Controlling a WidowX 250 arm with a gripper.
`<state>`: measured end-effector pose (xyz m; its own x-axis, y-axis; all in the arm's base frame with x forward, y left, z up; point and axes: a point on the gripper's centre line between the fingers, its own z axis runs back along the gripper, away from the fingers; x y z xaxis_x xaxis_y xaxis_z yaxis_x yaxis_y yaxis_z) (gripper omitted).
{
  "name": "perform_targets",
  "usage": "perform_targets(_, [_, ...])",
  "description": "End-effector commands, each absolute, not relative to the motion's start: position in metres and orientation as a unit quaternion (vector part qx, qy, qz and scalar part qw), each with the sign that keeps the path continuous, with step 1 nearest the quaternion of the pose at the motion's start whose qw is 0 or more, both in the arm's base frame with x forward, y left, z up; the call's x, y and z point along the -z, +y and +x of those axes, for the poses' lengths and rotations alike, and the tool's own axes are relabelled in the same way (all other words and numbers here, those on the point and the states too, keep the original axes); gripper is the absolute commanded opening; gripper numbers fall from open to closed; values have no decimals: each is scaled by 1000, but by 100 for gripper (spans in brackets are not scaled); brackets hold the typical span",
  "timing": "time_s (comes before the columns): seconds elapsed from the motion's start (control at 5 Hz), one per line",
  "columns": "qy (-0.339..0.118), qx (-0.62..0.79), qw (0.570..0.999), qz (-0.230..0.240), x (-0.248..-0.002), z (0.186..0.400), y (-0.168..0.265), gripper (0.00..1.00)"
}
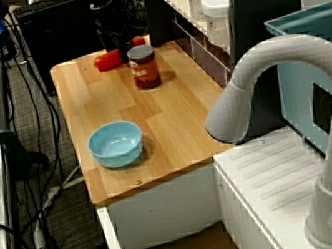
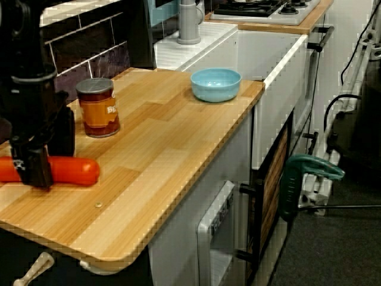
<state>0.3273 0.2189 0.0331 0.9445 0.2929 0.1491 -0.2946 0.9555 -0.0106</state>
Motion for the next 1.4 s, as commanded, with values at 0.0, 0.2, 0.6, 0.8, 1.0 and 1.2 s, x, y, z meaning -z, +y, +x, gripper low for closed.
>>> perform_targets(0.0, [-94, -142, 985, 23, -43, 319, 219, 32])
perform_targets(0.2, [-98, -139, 985, 12, -51, 320, 219, 0])
perform_targets(0.6, [-109, -83, 990, -39, -95, 310, 200, 0])
perform_targets(0.8, [-126, -48, 989, -58, -123, 302, 176, 0])
perform_targets(1.0, [-137, -14, 988, -69, -139, 288, 152, 0])
perform_targets(1.2, [-142, 20, 987, -76, -144, 279, 124, 0])
